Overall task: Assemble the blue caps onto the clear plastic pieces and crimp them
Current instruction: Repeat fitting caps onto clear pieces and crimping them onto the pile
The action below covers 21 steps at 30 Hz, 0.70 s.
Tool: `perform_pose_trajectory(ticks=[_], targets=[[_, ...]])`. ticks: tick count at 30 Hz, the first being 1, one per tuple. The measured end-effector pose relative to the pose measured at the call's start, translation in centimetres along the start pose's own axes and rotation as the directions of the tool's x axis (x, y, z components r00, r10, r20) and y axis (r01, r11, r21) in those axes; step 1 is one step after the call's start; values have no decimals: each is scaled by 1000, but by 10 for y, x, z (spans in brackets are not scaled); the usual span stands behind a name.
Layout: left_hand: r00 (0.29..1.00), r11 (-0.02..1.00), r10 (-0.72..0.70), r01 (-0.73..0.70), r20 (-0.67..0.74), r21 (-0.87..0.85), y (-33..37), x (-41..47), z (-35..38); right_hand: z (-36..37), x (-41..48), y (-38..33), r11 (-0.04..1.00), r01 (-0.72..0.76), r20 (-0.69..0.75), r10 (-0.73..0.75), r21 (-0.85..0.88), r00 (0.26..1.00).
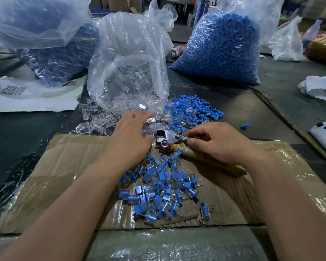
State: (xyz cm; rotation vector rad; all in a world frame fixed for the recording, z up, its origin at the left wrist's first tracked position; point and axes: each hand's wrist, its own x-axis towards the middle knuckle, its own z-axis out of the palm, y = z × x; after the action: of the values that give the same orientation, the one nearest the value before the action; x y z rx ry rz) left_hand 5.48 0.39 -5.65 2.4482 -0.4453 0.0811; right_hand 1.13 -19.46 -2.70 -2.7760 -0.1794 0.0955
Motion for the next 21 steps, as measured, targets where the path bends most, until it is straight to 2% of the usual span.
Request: perform_pose_trajectory(ticks=[3,6,8,10,15,21], targets=[[999,995,15,-18,38,99,-1,1,2,-1,1,1,999,-29,-126,34,46,991],[1000,996,5,-4,-5,84,-1,1,2,1,5,2,993,-55,-292,84,107,953],[999,997,5,-2,-35,78,-1,1,1,5,8,-1,992,-25,-353,68,123,933],[999,997,-2,6,-55,83,0,1,0,10,12,-6,994,9,-349,28,105,937],[996,998,-39,43,-81,52,2,0,-3,21,24,-6,999,-1,-206,11,48,979],[991,992,-103,109,-88,62,1,-1,-6,23,29,-3,996,-75,-209,84,51,974]])
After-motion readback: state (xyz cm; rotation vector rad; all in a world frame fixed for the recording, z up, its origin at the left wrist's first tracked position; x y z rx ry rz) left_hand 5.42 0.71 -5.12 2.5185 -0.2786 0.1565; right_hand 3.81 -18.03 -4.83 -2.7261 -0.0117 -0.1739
